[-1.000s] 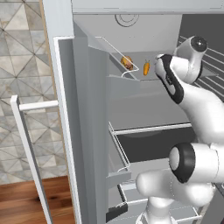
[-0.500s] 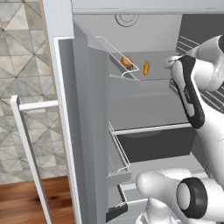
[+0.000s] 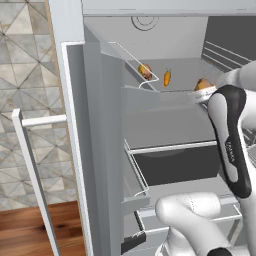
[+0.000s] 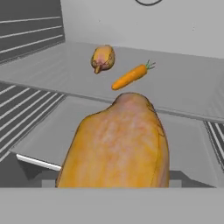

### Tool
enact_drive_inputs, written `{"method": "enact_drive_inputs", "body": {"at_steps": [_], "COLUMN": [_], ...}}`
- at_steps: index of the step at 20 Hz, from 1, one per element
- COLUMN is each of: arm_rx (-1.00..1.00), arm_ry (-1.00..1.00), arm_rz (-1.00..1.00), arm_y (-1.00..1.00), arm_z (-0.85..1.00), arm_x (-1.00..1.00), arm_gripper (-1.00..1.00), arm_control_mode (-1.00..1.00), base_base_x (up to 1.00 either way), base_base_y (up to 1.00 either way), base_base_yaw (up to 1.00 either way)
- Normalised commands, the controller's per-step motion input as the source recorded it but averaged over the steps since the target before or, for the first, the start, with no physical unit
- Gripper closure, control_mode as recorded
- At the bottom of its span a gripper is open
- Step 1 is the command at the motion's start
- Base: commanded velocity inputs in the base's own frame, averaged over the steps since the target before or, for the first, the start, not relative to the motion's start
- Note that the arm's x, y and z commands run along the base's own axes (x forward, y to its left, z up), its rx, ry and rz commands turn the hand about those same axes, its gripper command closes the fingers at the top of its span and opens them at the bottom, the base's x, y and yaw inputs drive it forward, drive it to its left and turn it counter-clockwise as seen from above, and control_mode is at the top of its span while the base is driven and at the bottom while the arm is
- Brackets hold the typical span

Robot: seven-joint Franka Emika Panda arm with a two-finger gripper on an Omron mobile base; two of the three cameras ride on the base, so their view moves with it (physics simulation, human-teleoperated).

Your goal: Place one carrot and one chicken drumstick in each tupperware on the nearby counter, to pack two identical lunches.

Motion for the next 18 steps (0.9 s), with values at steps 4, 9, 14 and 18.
{"method": "enact_drive_inputs", "body": {"at_steps": [4,9,14,18], "arm_rx": [-0.11,-0.07,0.0,0.0], "arm_ry": [0.03,0.09,0.0,0.0], "arm_rz": [0.07,0.0,0.0,0.0], "arm_y": [0.25,0.0,0.0,0.0], "arm_z": [-0.25,-0.13,0.0,0.0], "arm_x": [-1.0,-1.0,0.0,0.0], "arm_gripper": [1.0,1.0,1.0,1.0], "arm_control_mode": [-1.0,-1.0,1.0,1.0], "base_base_x": [0.0,0.0,-1.0,-1.0], "base_base_y": [0.0,0.0,0.0,0.01], "base_base_yaw": [0.0,0.0,0.0,0.0]}}
